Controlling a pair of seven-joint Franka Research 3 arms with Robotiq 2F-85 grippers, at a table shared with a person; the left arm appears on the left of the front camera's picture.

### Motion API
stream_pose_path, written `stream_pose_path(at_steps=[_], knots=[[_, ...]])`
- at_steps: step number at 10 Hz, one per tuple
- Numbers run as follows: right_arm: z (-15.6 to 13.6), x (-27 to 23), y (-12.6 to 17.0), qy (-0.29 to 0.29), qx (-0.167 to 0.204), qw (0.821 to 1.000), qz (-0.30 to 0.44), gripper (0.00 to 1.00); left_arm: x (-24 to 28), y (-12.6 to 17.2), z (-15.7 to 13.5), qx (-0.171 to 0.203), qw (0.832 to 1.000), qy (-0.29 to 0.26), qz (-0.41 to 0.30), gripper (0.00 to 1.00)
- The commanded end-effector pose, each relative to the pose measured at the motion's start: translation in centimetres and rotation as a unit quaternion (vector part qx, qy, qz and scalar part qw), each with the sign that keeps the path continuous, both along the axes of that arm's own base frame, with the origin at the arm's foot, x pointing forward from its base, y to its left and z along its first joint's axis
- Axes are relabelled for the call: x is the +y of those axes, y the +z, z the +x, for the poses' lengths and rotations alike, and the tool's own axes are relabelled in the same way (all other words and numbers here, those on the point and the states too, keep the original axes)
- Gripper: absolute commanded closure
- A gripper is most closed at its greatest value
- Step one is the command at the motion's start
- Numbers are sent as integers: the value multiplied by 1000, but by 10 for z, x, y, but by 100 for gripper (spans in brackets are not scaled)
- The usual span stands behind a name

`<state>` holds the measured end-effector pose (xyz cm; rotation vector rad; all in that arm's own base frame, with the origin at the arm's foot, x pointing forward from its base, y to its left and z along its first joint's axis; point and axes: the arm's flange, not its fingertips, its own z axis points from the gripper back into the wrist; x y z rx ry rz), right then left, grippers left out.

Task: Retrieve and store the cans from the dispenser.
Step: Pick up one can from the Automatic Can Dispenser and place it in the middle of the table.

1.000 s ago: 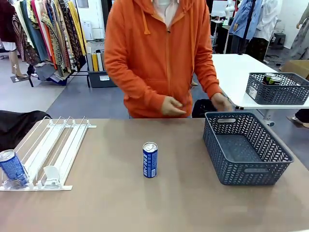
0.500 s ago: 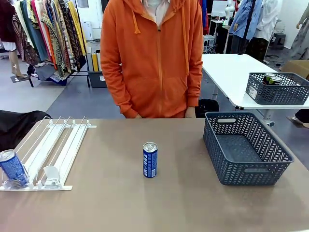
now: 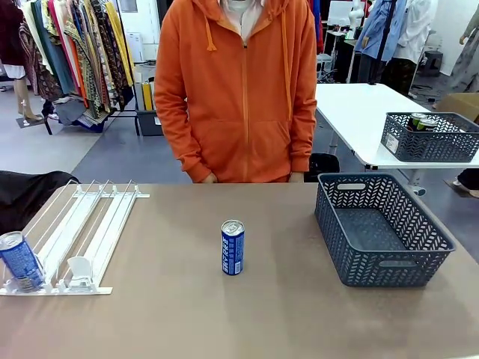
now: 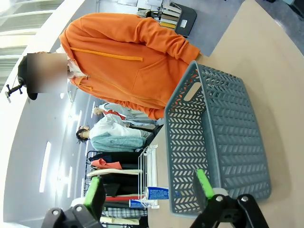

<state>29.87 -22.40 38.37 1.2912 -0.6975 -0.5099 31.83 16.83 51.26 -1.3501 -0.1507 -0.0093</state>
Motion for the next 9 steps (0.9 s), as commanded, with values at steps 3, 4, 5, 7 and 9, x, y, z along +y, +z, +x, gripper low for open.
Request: stream_pose_path(at_steps=[3,4,5,7,9], knots=[[0,-1,3,2,-2,1000,1,0,-18,-3,9,91,975,-43,197,0],[0,-1,3,2,-2,1000,1,0,-42,2,13,162,915,-47,367,0],[0,-1,3,2,-2,1000,1,0,-66,6,16,170,839,-59,514,0],[0,-1,3,2,-2,1000,1,0,-106,10,21,201,716,-32,668,0],[0,-1,3,2,-2,1000,1,0,-123,4,38,244,632,-28,735,0]])
